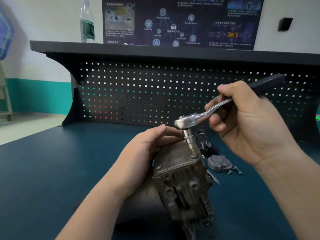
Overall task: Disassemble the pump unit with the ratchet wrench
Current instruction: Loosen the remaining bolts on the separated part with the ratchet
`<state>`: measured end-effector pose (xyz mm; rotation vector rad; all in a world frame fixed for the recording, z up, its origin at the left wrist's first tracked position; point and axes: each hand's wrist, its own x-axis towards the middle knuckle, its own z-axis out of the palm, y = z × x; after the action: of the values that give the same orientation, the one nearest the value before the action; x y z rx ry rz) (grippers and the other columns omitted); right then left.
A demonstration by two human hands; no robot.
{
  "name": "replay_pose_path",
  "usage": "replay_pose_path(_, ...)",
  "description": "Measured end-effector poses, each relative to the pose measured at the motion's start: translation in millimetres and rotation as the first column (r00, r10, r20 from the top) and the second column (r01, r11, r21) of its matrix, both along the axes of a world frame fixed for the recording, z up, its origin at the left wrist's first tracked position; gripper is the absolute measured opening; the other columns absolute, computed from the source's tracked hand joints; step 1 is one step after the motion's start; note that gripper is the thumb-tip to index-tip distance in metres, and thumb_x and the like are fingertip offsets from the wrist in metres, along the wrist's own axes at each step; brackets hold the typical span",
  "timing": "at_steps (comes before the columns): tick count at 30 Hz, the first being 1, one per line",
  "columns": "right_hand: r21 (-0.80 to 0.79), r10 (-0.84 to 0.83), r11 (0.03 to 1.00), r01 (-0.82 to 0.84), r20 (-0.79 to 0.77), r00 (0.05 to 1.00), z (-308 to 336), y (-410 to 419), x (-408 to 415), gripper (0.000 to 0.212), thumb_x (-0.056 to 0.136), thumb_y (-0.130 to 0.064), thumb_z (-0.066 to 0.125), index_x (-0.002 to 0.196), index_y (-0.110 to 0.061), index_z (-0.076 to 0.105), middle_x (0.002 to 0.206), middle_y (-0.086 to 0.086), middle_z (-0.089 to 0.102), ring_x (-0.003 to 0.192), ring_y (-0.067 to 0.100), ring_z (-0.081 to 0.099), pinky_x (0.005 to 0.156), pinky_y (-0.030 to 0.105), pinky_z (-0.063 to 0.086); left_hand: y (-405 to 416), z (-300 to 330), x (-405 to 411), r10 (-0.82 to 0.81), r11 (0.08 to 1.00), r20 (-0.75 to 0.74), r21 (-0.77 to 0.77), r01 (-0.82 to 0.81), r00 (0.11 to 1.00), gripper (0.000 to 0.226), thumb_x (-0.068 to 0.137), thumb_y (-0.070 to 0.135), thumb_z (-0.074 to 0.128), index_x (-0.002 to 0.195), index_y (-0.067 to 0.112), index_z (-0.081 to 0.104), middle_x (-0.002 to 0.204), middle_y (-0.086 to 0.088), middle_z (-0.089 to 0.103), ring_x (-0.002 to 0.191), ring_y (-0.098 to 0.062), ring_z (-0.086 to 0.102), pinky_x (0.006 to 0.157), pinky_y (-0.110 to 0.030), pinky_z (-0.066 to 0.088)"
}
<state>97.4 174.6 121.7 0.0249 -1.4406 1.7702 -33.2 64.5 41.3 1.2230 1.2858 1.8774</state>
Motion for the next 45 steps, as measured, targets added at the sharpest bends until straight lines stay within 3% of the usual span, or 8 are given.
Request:
replay_pose_path(5,-0.015,-0.052,0.999,0.052,-0.035,0.998,-2,1,-2,0.033,0.094,-0.012,0.050,0.061,-0.008,0.052,0.051,0.006,0.060,0.035,0.010,0.051,0.033,0.014,0.035,0,4,9,0.263,0.963,-0.294,0.021,-0.269,0.919,0.029,0.085,0.041,0.051,0.092,0.028,0.076,0.100,0.006,0.075,0.097,-0.010,0.068,0.088,-0.032,0.048)
replay_pose_path(8,0.003,-0.050,0.999,0.050,-0.038,0.998,-2,3,-2,0.030,0.095,-0.012,0.050,0.065,-0.008,0.051,0.051,0.006,0.060,0.035,0.010,0.052,0.033,0.014,0.035,-1,4,14,0.338,0.940,-0.321,0.057,-0.338,0.885,0.024,0.085,0.038,0.052,0.086,0.032,0.075,0.088,0.011,0.075,0.082,-0.002,0.068,0.074,-0.019,0.047)
replay_pose_path(12,0.074,-0.060,0.995,0.064,-0.055,0.997,0,4,1,0.030,0.095,-0.011,0.049,0.065,-0.008,0.049,0.050,0.005,0.060,0.035,0.011,0.052,0.034,0.015,0.035,-1,5,19,0.405,0.914,-0.325,0.121,-0.388,0.854,0.026,0.085,0.038,0.050,0.082,0.029,0.074,0.081,0.011,0.074,0.077,-0.002,0.065,0.072,-0.023,0.043)
replay_pose_path(20,0.406,-0.111,0.892,0.197,-0.224,0.968,-1,-11,13,0.035,0.090,-0.008,0.055,0.057,-0.013,0.045,0.055,0.011,0.061,0.039,0.026,0.060,0.037,0.025,0.043,-2,2,19,0.284,0.957,-0.315,0.153,-0.247,0.906,0.029,0.083,0.023,0.049,0.095,0.022,0.076,0.097,0.001,0.075,0.097,-0.019,0.068,0.092,-0.040,0.049)
replay_pose_path(24,0.435,-0.156,0.861,0.265,-0.271,0.950,-4,-20,12,0.034,0.087,-0.007,0.055,0.059,-0.008,0.037,0.054,0.014,0.059,0.038,0.027,0.060,0.036,0.024,0.042,-7,4,18,0.068,0.987,-0.301,0.158,-0.020,0.951,0.034,0.076,0.018,0.053,0.103,0.023,0.074,0.098,0.009,0.072,0.094,-0.008,0.065,0.083,-0.024,0.046)
replay_pose_path(26,0.426,-0.181,0.855,0.297,-0.291,0.939,-7,-22,11,0.033,0.087,-0.007,0.055,0.059,-0.007,0.038,0.054,0.011,0.060,0.038,0.026,0.060,0.036,0.024,0.042,-9,6,19,0.014,0.992,-0.416,0.123,0.041,0.909,0.036,0.076,0.018,0.057,0.110,0.023,0.070,0.096,0.018,0.069,0.093,0.001,0.062,0.081,-0.014,0.044)
replay_pose_path(35,0.344,-0.252,0.890,0.300,-0.178,0.951,-4,-17,18,0.037,0.086,-0.010,0.054,0.052,-0.022,0.049,0.054,0.006,0.062,0.041,0.021,0.061,0.039,0.022,0.043,-12,8,21,0.021,0.996,-0.477,0.085,0.022,0.879,0.026,0.082,0.013,0.064,0.105,0.024,0.070,0.105,0.014,0.072,0.102,0.000,0.065,0.084,-0.013,0.049)
replay_pose_path(45,0.477,-0.272,0.826,0.299,-0.126,0.954,0,-33,25,0.029,0.089,-0.007,0.058,0.064,-0.004,0.042,0.061,0.015,0.063,0.048,0.025,0.065,0.042,0.029,0.050,-11,9,27,0.045,0.993,-0.452,0.118,0.010,0.891,0.021,0.082,0.024,0.059,0.097,0.025,0.074,0.103,0.014,0.072,0.101,0.005,0.063,0.080,-0.007,0.044)
